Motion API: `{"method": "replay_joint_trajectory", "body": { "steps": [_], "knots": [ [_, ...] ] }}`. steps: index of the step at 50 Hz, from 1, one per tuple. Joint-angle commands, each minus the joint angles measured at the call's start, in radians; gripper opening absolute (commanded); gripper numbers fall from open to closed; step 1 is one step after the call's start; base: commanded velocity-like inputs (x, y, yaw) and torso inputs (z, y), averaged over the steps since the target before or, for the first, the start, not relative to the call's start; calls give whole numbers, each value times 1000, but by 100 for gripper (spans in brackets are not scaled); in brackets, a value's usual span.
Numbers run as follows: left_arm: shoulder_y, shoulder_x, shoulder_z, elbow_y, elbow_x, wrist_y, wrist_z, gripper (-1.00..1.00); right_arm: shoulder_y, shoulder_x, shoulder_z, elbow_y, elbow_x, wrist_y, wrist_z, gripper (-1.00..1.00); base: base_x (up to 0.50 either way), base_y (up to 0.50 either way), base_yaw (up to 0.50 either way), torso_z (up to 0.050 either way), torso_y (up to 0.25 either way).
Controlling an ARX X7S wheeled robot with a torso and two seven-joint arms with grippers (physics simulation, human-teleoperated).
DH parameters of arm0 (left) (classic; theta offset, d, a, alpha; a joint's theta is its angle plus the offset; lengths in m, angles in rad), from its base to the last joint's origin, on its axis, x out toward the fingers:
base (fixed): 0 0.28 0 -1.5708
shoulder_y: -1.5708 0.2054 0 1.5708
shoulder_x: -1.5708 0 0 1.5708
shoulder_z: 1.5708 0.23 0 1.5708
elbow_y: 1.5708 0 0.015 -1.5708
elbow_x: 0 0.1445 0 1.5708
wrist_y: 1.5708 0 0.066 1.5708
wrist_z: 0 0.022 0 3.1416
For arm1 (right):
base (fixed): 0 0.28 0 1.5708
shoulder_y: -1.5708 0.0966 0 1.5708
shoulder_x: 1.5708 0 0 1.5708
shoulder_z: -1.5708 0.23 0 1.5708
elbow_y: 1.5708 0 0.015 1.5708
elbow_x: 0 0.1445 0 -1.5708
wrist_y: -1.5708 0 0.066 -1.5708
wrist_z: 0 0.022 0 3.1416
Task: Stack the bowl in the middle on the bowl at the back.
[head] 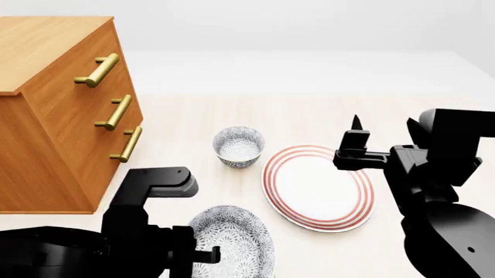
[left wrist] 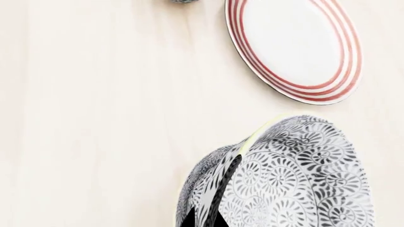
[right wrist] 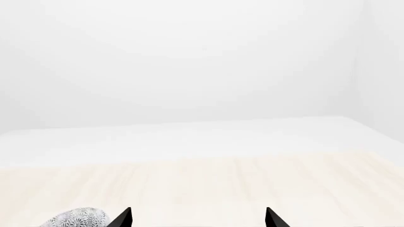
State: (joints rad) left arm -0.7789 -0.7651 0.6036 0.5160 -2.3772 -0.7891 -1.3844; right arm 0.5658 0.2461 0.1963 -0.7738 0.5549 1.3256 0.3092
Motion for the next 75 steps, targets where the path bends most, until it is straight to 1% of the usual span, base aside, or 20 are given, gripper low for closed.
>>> {"method": "replay_joint_trajectory", "body": {
  "steps": [1, 47, 75],
  "knots": [
    [-9, 10, 9, -23, 34, -2, 23, -100, -6, 5, 6, -4, 10, 1, 6, 100, 0, 0, 0, 0, 0],
    [16, 34, 61, -53, 114, 1, 61, -100, -21, 22, -2, 25, 25, -35, 28, 100, 0, 0, 0, 0, 0],
    [24, 55, 95, -79, 152, 6, 74, -100, -43, 32, 22, 11, 54, -37, 39, 100, 0, 0, 0, 0, 0]
  ]
}}
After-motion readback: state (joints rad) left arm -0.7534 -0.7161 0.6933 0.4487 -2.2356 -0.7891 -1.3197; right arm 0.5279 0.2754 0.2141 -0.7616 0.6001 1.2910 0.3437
